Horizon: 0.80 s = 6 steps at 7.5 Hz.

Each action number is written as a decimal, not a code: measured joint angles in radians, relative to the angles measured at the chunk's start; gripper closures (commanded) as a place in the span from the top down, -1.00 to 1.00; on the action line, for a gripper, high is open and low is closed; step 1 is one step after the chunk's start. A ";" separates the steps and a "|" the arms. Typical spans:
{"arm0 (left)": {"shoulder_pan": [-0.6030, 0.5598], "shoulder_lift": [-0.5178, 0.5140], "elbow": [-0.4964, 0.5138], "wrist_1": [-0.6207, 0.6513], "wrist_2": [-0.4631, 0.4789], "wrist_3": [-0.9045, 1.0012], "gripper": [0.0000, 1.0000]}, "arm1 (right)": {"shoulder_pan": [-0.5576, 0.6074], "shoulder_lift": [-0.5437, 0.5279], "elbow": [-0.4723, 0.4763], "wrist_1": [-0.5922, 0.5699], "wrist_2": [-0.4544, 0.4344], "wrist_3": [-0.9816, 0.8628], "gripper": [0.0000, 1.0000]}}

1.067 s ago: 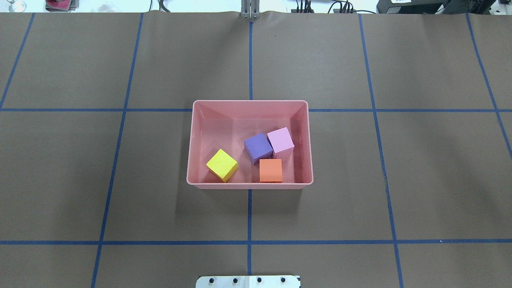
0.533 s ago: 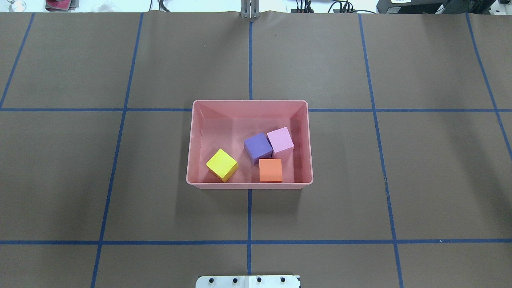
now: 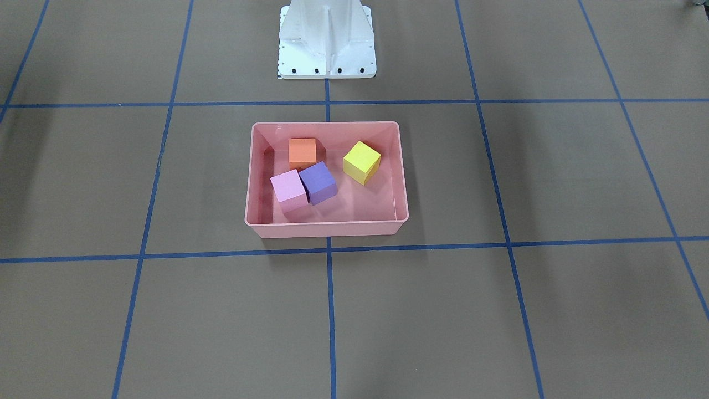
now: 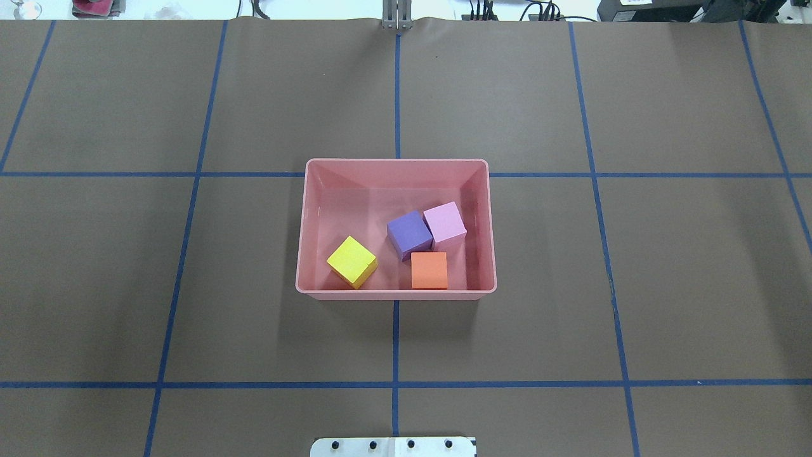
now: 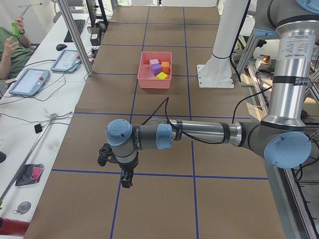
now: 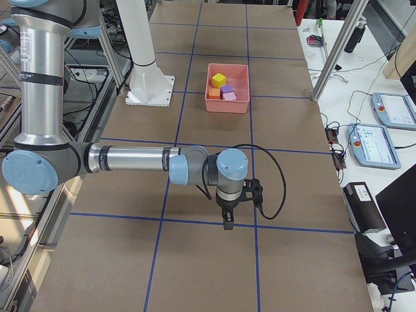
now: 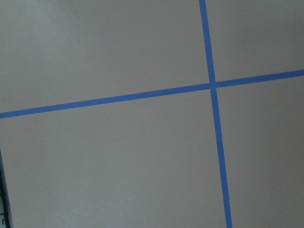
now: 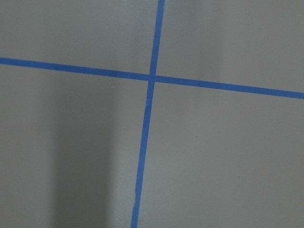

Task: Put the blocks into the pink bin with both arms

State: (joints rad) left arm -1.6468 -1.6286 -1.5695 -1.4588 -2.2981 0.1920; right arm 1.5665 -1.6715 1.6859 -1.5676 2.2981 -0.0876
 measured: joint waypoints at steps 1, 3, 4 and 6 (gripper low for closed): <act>0.001 0.001 -0.004 -0.012 -0.016 -0.038 1.00 | 0.000 -0.009 -0.010 0.010 0.000 0.000 1.00; 0.016 0.003 -0.014 -0.048 -0.027 -0.121 1.00 | 0.001 -0.018 -0.020 0.016 0.000 -0.001 1.00; 0.030 0.005 -0.014 -0.078 -0.029 -0.153 1.00 | 0.001 -0.021 -0.021 0.016 0.001 0.001 1.00; 0.041 0.025 -0.014 -0.126 -0.030 -0.173 1.00 | 0.001 -0.022 -0.020 0.016 0.002 0.003 1.00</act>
State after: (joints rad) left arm -1.6057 -1.6038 -1.5836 -1.5847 -2.3284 0.0191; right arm 1.5677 -1.6937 1.6660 -1.5512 2.2998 -0.0851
